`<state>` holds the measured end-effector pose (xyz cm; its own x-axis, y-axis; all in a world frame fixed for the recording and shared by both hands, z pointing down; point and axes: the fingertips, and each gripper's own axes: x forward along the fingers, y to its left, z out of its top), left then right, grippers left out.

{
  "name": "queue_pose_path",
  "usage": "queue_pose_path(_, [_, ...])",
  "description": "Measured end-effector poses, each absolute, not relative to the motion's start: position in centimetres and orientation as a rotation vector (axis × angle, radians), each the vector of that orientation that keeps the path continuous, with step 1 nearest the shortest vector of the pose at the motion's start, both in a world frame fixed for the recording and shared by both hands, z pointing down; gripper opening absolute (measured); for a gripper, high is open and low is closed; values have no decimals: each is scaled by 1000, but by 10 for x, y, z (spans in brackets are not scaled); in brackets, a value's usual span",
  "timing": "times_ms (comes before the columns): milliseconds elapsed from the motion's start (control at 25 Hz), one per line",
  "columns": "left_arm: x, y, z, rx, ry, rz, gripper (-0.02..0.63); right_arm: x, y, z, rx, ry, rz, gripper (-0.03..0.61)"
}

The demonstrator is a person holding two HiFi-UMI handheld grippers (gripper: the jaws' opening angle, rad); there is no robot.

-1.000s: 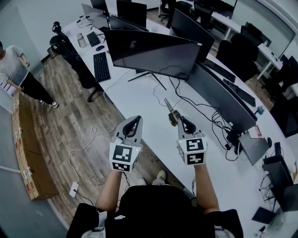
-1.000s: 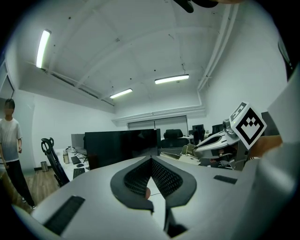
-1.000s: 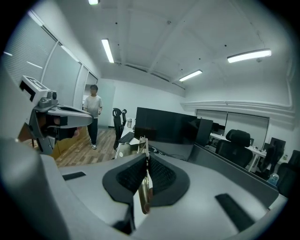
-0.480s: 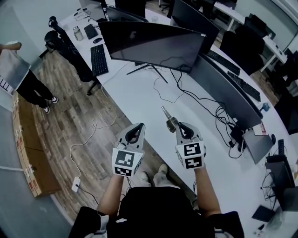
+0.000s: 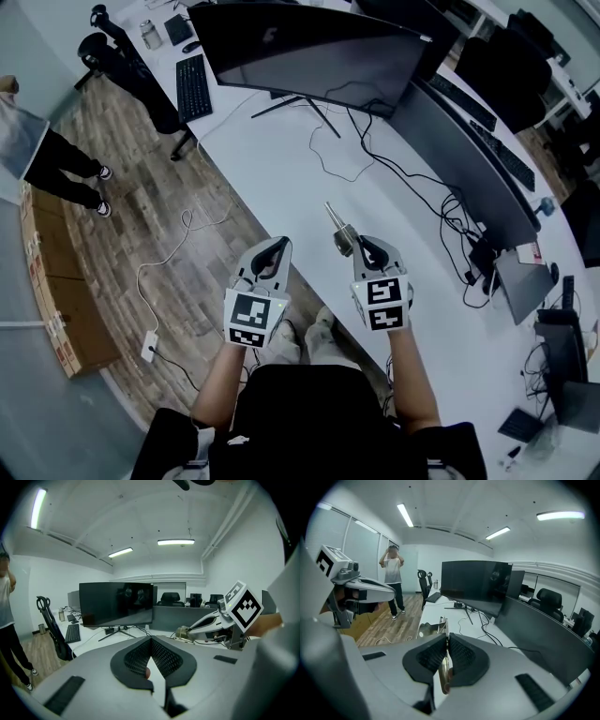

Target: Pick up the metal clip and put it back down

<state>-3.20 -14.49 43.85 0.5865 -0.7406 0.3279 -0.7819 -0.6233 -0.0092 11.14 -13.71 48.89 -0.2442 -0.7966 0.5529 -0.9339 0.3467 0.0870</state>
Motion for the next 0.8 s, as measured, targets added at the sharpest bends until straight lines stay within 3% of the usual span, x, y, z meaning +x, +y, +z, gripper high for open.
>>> queue_pose_path(800, [-36, -143, 513, 2536, -1241, 561, 9, 102, -136, 579, 1334, -2029, 421, 29])
